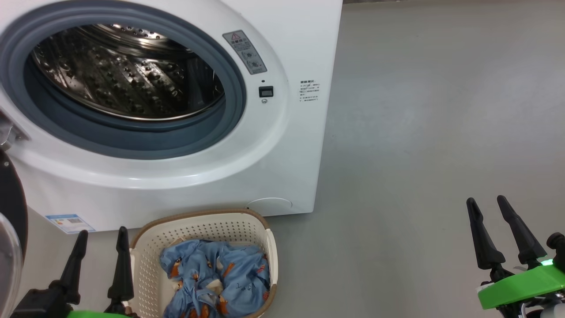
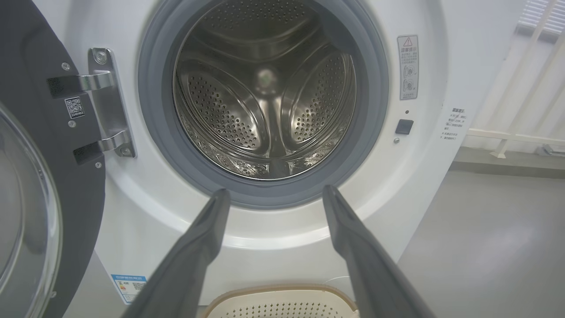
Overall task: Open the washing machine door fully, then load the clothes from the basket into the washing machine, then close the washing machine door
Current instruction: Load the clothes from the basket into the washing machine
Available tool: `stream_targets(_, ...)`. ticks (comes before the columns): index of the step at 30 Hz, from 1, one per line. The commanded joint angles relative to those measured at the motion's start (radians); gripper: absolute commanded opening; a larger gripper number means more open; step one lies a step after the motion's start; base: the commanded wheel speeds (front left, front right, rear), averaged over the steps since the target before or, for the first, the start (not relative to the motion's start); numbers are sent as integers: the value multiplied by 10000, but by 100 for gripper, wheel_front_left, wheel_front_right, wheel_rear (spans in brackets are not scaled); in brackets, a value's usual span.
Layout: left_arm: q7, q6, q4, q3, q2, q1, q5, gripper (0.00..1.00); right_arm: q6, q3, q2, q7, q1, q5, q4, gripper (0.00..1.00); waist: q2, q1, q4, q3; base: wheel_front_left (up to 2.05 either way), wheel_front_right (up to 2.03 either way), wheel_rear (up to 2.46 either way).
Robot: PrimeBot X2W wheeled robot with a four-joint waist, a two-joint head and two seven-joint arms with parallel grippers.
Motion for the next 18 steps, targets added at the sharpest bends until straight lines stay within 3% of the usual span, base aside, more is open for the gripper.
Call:
stream_targets(1,-53,8,-156,306,187,-388,46,100,75,142,-187,-92,-235,-84,-248,100,0,-1,5,25,34,-34,0)
stream_targets(18,-53,8,1619,0,13,-997,-77,100,75,238,-79,-92,-797,-194,-388,100,0,-1,15,967,2,-2,0)
